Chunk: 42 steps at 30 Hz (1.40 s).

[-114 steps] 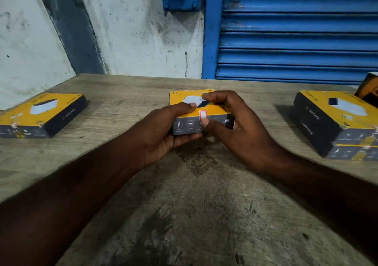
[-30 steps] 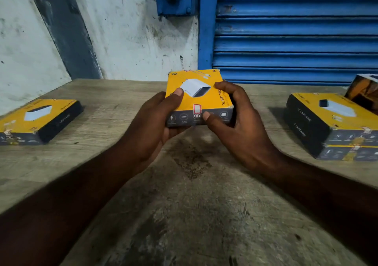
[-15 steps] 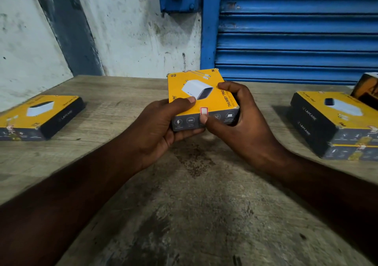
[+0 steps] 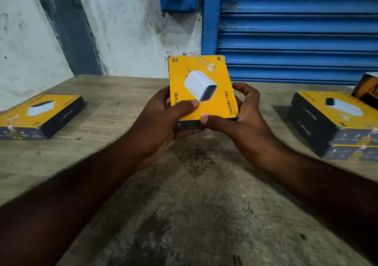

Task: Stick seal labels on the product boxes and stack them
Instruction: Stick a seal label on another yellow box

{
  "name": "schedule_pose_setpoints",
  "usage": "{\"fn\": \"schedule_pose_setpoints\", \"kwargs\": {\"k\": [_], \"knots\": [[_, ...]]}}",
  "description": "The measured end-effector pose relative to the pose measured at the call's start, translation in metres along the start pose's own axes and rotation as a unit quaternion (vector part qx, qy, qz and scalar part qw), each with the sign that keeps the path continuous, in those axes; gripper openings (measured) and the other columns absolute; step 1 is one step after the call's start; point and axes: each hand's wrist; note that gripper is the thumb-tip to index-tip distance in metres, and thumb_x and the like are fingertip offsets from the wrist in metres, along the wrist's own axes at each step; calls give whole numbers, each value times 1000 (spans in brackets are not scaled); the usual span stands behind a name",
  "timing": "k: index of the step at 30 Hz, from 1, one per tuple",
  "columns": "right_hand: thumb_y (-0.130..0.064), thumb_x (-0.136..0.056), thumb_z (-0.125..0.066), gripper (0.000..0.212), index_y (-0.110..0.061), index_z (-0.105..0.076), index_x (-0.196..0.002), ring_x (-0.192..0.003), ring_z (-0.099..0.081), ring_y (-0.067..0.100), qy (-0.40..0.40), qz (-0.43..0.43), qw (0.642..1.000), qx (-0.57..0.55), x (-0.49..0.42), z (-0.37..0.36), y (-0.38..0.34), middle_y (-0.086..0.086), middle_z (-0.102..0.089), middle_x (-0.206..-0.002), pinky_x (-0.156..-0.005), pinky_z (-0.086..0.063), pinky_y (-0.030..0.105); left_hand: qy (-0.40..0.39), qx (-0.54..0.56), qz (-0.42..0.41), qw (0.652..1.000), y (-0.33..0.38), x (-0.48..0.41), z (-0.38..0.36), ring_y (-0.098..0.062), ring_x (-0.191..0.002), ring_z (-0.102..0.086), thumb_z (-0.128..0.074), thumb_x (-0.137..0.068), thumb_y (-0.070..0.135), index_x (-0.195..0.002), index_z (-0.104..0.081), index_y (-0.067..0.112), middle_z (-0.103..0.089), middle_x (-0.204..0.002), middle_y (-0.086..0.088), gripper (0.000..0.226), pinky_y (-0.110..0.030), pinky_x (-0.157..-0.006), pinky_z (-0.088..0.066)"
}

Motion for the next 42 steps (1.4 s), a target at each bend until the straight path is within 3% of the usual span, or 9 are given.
{"fn": "schedule_pose_setpoints", "kwargs": {"k": [5, 8, 12, 18, 23, 27, 33, 38, 42], "knots": [[-14, -61, -86, 86, -5, -48, -138, -112, -70, 30, -63, -94, 989, -98, -6, 3, 4, 13, -69, -125, -99, -56, 47, -9, -43, -35, 998, -2, 2, 1, -27, -105, -72, -65, -92, 9, -141, -46, 16, -69, -126, -7, 54, -41, -79, -61], [9, -77, -67, 47, 3, -62, -123, -102, -73, 27, -98, -87, 982, -139, -3, 5, 1, 16, -74, -115, -83, -59, 31, -7, -56, -40, 998, -3, 2, -1, -25, -103, -73, -64, -91, 8, -143, -43, 18, -70, -123, -5, 57, -43, -81, -62], [10, -81, -65, 41, 0, -63, -121, -92, -73, 18, -100, -76, 983, -135, 1, 5, -3, 13, -75, -109, -72, -56, 22, -7, -62, -49, 997, -1, 3, 0, -26, -105, -72, -63, -92, 10, -143, -44, 19, -68, -127, -5, 54, -44, -82, -61], [-17, -76, -67, 27, -10, -69, -102, -100, -66, 31, -30, -69, 992, -103, -3, 0, -4, 26, -68, -115, -108, -44, 58, -11, -58, -42, 997, -2, 2, -1, -26, -103, -73, -61, -95, 10, -141, -46, 19, -68, -127, -5, 49, -43, -81, -61], [-22, -89, -69, 15, -20, -68, -103, -98, -70, 17, -52, -72, 993, -84, -6, 3, -3, 3, -77, -106, -91, -51, 35, -5, -52, -35, 998, -1, 1, -1, -24, -99, -74, -59, -97, 10, -139, -49, 17, -69, -125, -5, 44, -38, -77, -61], [-12, -83, -75, 33, -15, -68, -115, -106, -72, 23, -112, -47, 988, -100, -3, 5, -3, 7, -75, -115, -93, -56, 32, -3, -63, -37, 997, -3, 0, 1, -24, -100, -74, -60, -98, 13, -138, -51, 17, -70, -124, -5, 41, -38, -77, -61], [-14, -80, -73, 48, -6, -62, -126, -108, -71, 31, -75, -55, 991, -93, 0, 0, 0, 11, -75, -115, -99, -55, 43, -6, -74, -37, 997, -3, 0, 1, -24, -100, -74, -67, -91, 21, -136, -53, 19, -71, -122, -3, 47, -41, -79, -61], [-25, -90, -68, 19, -15, -71, -106, -104, -73, 26, -18, -64, 995, -75, -4, -1, 1, 6, -77, -106, -104, -51, 51, 11, -69, -30, 997, -3, 0, -1, -22, -95, -75, -56, -100, 15, -133, -56, 18, -72, -117, -3, 33, -37, -76, -62], [-25, -101, -58, 34, -9, -57, -131, -112, -69, 24, 1, -103, 988, -114, -8, 0, 3, 8, -72, -122, -104, -52, 45, 6, -80, -14, 997, -6, -2, 0, -15, -90, -74, -52, -103, 23, -126, -58, 28, -73, -115, 3, 25, -31, -70, -61]]}}
Point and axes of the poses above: each hand's wrist, its own x-axis away from the middle knuckle, its own z-axis out of the back of the hand, y = z × x
